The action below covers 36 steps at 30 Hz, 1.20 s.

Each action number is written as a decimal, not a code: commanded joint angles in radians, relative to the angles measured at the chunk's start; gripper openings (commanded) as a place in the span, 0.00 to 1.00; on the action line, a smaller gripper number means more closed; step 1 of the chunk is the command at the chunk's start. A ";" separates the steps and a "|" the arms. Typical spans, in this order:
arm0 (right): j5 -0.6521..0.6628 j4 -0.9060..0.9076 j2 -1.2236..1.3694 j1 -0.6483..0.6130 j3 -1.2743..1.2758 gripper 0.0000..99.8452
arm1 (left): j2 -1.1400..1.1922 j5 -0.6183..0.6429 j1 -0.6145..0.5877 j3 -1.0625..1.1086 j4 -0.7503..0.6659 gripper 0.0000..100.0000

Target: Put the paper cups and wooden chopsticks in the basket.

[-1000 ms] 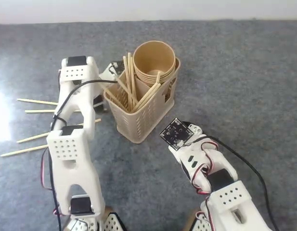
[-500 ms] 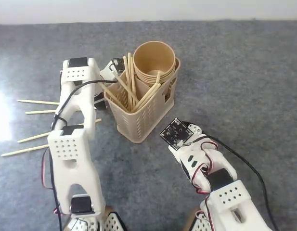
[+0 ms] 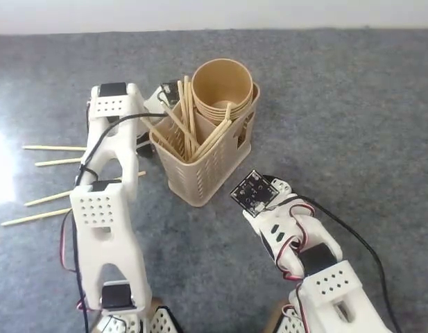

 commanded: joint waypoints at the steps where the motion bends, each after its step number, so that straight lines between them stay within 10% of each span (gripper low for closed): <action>1: 0.012 -0.018 -0.013 0.001 -0.009 0.01 | 0.058 -0.011 0.020 -0.097 0.028 0.15; 11: 0.012 -0.018 -0.013 0.001 -0.009 0.01 | 0.250 -0.095 0.054 -0.441 0.327 0.08; 36: 0.012 -0.019 -0.015 0.001 -0.009 0.01 | -0.186 0.049 0.008 -0.545 0.330 0.01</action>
